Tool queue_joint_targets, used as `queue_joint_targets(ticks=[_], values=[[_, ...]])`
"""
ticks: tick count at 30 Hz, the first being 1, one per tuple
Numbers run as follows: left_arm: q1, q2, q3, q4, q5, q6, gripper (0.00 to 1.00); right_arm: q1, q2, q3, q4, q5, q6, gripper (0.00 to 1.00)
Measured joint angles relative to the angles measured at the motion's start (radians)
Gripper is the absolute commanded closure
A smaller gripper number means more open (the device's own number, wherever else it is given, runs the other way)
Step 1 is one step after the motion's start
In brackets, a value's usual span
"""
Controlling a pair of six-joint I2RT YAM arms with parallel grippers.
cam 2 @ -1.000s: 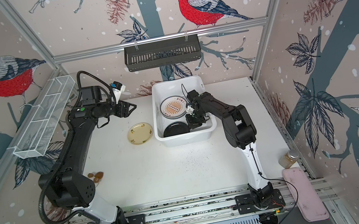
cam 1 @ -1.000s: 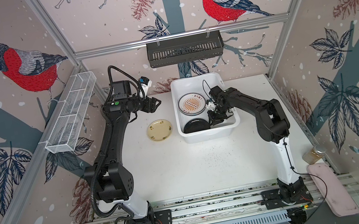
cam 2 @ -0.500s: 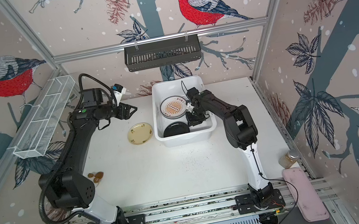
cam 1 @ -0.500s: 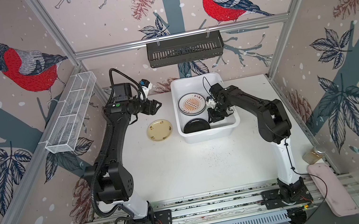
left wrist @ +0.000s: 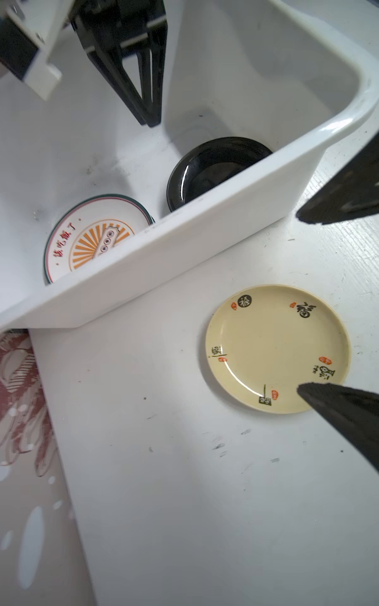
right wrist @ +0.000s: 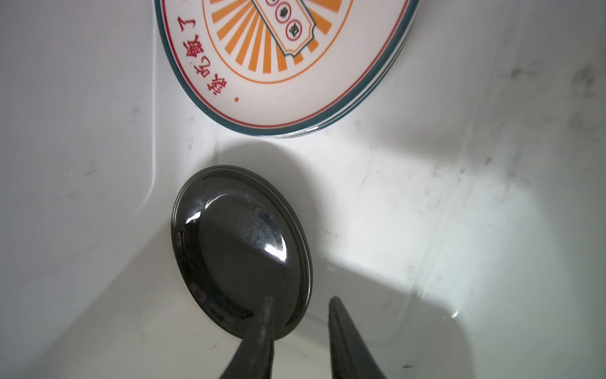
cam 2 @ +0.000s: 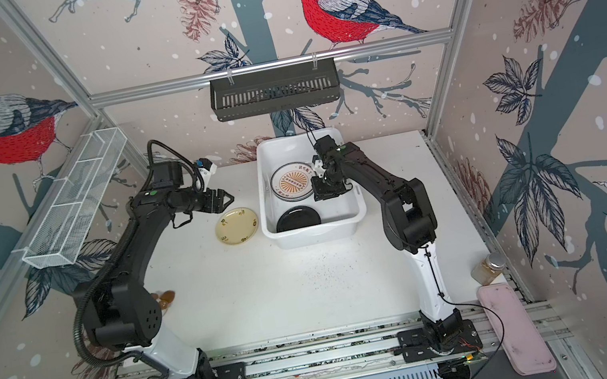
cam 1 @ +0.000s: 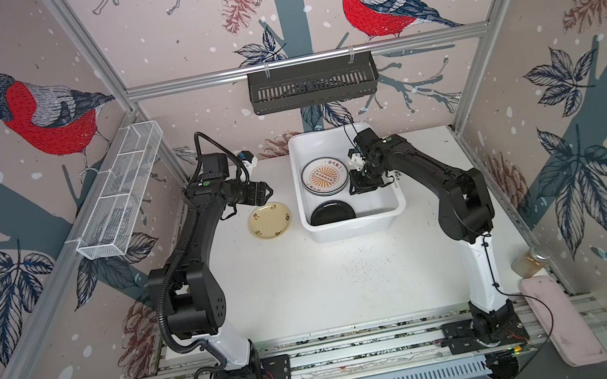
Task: Place the plates into the plastic bin on the countertop
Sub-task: 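Open and raise the right gripper while the left gripper moves to the cream plate, then set the left gripper at the cream plate's edge while the right hovers above the bin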
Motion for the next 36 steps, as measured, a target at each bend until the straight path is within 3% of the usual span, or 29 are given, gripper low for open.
queue_joint_targets(ticks=[13, 26, 36], values=[[0.132, 0.242, 0.021, 0.003, 0.053, -0.133, 0.31, -0.007, -0.086, 0.065, 0.011, 0.003, 0.075, 0.72], [0.175, 0.380, 0.079, 0.006, 0.075, -0.175, 0.38, -0.005, -0.287, -0.181, 0.167, 0.012, 0.183, 0.72], [0.187, 0.406, 0.082, 0.009, 0.079, -0.166, 0.46, -0.007, -0.301, -0.202, 0.210, 0.014, 0.228, 0.72]])
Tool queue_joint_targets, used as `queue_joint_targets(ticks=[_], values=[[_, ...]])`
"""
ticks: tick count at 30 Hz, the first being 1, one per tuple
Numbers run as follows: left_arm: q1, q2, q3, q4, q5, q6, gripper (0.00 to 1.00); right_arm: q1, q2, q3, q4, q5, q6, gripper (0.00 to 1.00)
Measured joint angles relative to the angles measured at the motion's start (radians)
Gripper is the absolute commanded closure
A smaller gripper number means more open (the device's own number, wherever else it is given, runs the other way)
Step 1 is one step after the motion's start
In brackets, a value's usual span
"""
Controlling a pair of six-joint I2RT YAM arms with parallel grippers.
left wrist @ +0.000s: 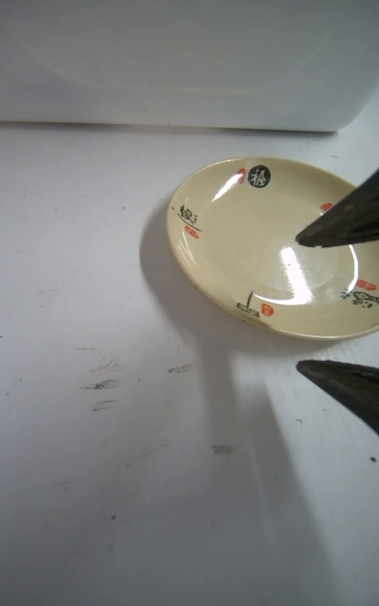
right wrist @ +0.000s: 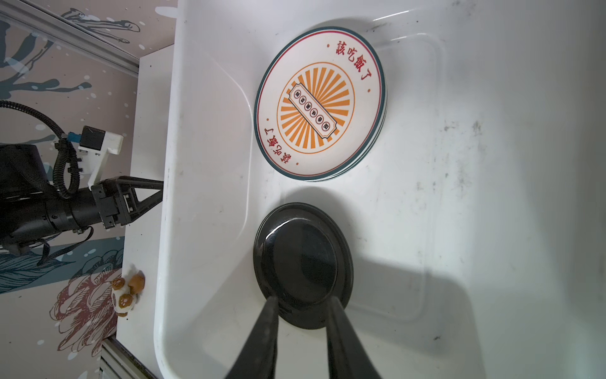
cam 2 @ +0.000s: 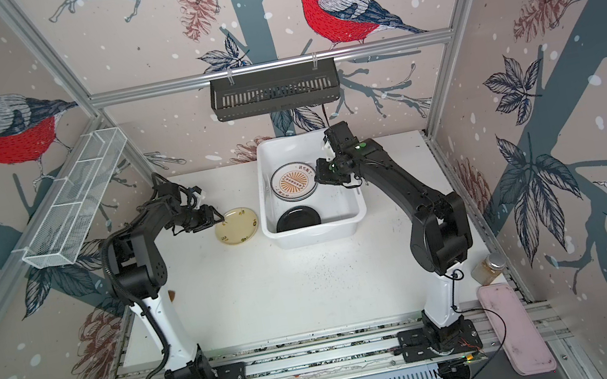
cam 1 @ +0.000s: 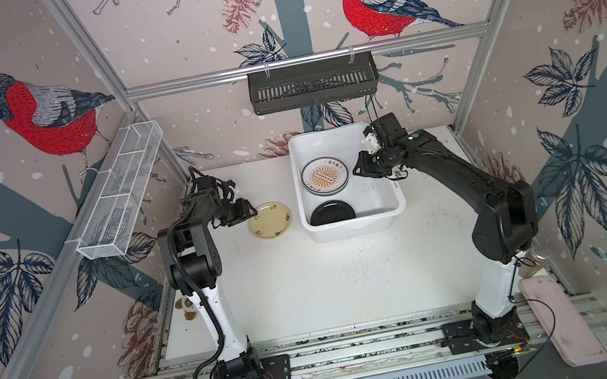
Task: Place the plates into the plastic bin on the countertop
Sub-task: 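Set the left gripper at the cream plate's edge while the right hovers above the bin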
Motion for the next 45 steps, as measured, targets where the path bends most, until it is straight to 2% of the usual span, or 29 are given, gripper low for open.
queue_joint_targets(ticks=[12, 27, 35, 40, 45], values=[[0.002, 0.032, -0.017, 0.001, 0.025, 0.018, 0.55, -0.004, 0.010, 0.010, 0.002, -0.008, 0.003, 0.72], [0.006, 0.048, -0.024, 0.006, 0.064, 0.044, 0.58, -0.013, -0.027, -0.079, 0.059, -0.016, 0.033, 0.72], [0.007, 0.053, -0.028, 0.006, 0.080, 0.062, 0.68, -0.022, -0.039, -0.116, 0.116, -0.034, 0.062, 0.73], [0.008, 0.053, -0.044, 0.023, 0.106, 0.066, 0.68, -0.023, -0.042, -0.122, 0.130, -0.043, 0.078, 0.73], [0.009, 0.051, -0.053, 0.030, 0.128, 0.069, 0.61, -0.024, -0.051, -0.135, 0.134, -0.047, 0.079, 0.73]])
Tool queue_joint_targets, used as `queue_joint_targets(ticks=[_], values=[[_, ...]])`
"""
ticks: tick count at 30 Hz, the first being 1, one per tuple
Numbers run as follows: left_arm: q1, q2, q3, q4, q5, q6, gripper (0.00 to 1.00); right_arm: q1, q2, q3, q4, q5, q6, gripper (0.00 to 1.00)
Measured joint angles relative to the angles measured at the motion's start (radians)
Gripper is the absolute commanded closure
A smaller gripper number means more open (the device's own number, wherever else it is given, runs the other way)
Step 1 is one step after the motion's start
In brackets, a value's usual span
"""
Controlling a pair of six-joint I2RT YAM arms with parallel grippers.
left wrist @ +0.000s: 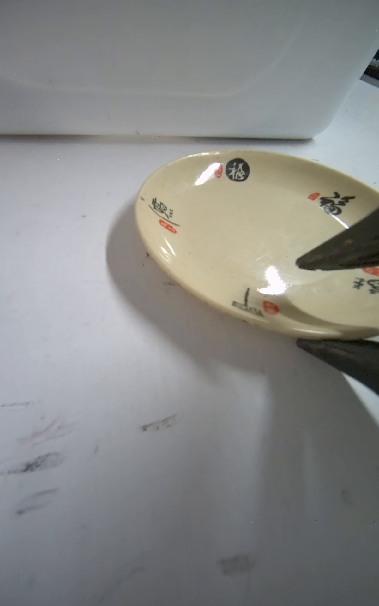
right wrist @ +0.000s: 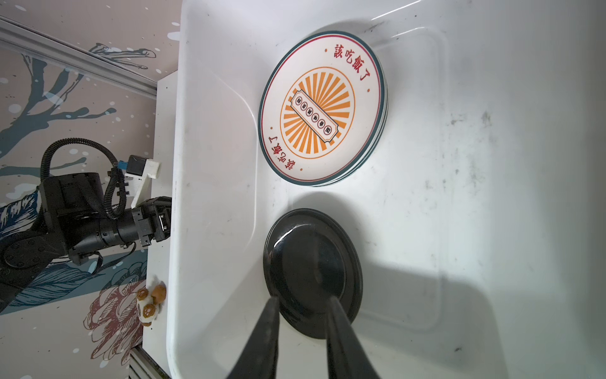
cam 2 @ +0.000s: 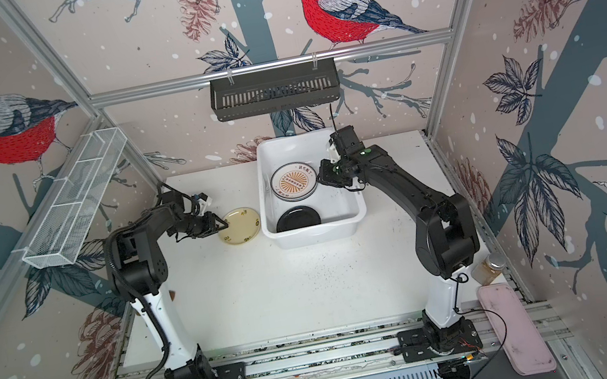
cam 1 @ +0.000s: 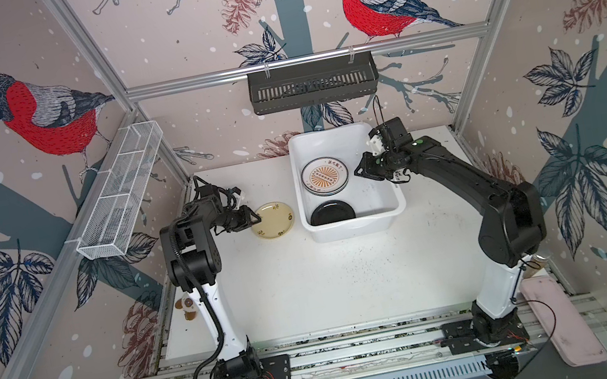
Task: Place the plates into the plastic bin on the countertop
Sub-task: 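Set the left gripper at the cream plate's edge while the right hovers above the bin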
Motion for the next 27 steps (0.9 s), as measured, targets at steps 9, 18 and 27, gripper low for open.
queue_joint_targets(ticks=[9, 18, 27], values=[[0.001, -0.006, -0.013, 0.015, 0.002, 0.001, 0.62, 0.000, -0.018, -0.037, 0.031, -0.006, 0.010, 0.73], [0.004, -0.013, -0.038, 0.041, 0.002, 0.009, 0.75, -0.002, -0.029, -0.066, 0.055, -0.014, 0.029, 0.73], [0.010, -0.013, -0.038, 0.028, 0.003, -0.002, 0.93, -0.004, -0.049, -0.107, 0.079, -0.018, 0.052, 0.73]])
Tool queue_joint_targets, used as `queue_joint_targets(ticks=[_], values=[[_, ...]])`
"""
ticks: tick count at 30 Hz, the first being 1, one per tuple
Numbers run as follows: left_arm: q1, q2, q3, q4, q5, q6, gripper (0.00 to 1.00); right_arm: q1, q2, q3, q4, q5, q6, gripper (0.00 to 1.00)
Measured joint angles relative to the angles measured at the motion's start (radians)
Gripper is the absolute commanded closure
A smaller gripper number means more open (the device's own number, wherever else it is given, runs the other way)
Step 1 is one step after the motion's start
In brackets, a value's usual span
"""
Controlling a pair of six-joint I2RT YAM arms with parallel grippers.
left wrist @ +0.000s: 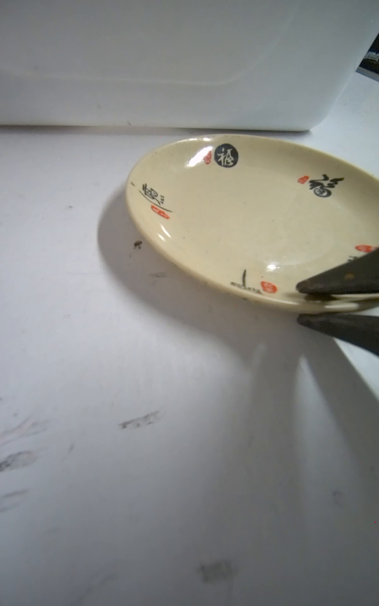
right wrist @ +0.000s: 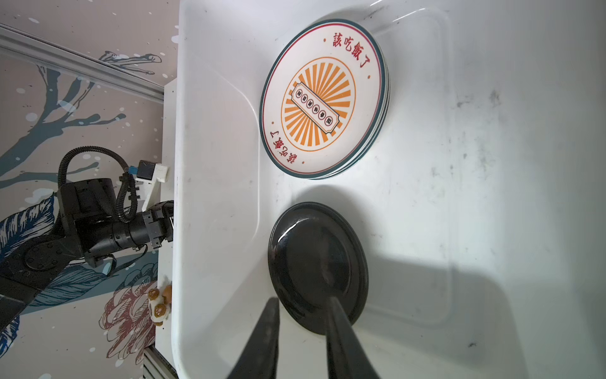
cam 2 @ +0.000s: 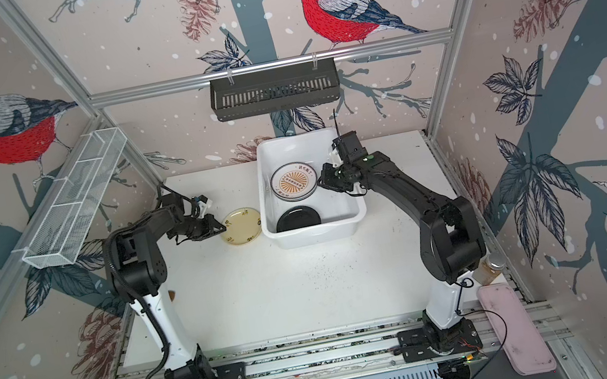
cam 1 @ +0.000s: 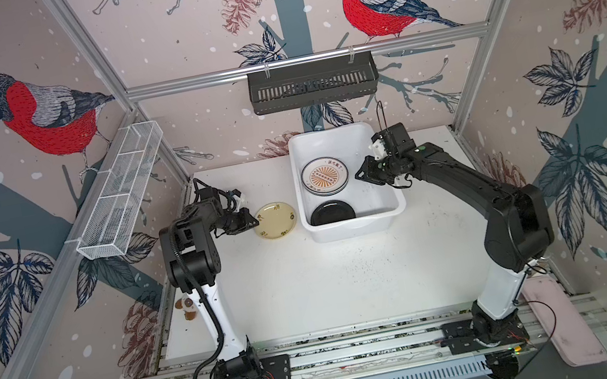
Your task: Place the plates into the plastic bin on the countertop
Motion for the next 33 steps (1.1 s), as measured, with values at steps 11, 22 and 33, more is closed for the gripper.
queue_joint_targets(ticks=[11, 22, 33], values=[[0.005, -0.026, 0.040, -0.007, 0.034, -0.035, 1.00, -0.007, 0.001, 0.002, 0.023, -0.005, 0.007, 0.73], [0.008, -0.117, 0.138, -0.029, 0.043, -0.072, 1.00, 0.014, 0.082, 0.187, -0.006, -0.032, 0.005, 0.63], [0.008, -0.215, 0.179, -0.062, 0.052, -0.072, 1.00, 0.098, 0.194, 0.372, -0.063, -0.055, -0.021, 0.60]])
